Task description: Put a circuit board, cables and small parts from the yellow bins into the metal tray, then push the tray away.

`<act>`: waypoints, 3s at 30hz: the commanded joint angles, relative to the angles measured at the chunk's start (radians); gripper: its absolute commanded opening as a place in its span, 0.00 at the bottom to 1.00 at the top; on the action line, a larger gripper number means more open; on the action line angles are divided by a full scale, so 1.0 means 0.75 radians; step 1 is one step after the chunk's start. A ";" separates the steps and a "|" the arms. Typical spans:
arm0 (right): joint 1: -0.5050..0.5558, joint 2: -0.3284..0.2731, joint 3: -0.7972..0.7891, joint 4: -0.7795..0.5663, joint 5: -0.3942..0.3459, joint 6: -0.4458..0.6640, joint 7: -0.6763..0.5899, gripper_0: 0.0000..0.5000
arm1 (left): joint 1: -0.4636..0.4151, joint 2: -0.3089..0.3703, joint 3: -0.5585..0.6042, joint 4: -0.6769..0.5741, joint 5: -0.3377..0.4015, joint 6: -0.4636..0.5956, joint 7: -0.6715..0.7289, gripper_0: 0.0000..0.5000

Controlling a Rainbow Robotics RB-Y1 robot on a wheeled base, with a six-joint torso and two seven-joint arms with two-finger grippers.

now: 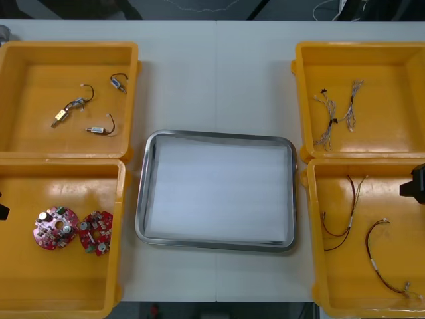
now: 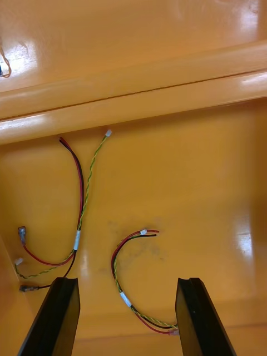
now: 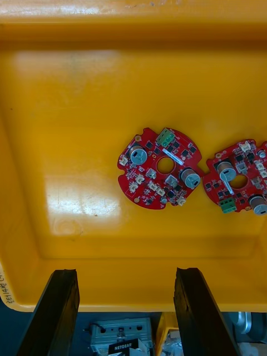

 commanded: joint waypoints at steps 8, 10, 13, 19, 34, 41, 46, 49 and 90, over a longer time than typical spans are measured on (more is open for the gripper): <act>0.105 -0.033 -0.067 -0.127 -0.031 0.004 0.024 1.00 | 0.017 -0.014 -0.110 0.048 -0.055 -0.122 0.038 1.00; 0.136 -0.035 -0.069 -0.156 -0.033 0.004 0.028 1.00 | 0.017 -0.014 -0.120 0.073 -0.064 -0.151 0.018 1.00; 0.191 -0.033 -0.069 -0.191 -0.038 0.004 0.030 1.00 | 0.017 -0.014 -0.126 0.118 -0.074 -0.184 -0.052 1.00; 0.322 -0.004 -0.083 -0.272 -0.048 0.004 0.038 1.00 | 0.015 -0.014 -0.157 0.198 -0.102 -0.255 -0.138 1.00; 0.498 0.084 -0.032 -0.301 -0.017 -0.181 0.093 1.00 | 0.006 -0.012 -0.347 0.298 -0.225 -0.472 -0.285 1.00; 0.614 0.086 0.080 -0.275 0.038 -0.374 0.099 1.00 | -0.020 -0.012 -0.435 0.331 -0.276 -0.540 -0.308 1.00; 0.633 0.086 0.131 -0.203 0.042 -0.460 0.114 1.00 | -0.039 -0.012 -0.495 0.345 -0.309 -0.578 -0.297 1.00; 0.635 0.084 0.154 -0.162 0.042 -0.488 0.130 1.00 | -0.047 -0.012 -0.515 0.368 -0.313 -0.601 -0.306 1.00; 0.774 0.000 0.387 -0.017 0.191 -0.883 0.255 1.00 | -0.084 -0.012 -0.556 0.365 -0.356 -0.591 -0.293 0.00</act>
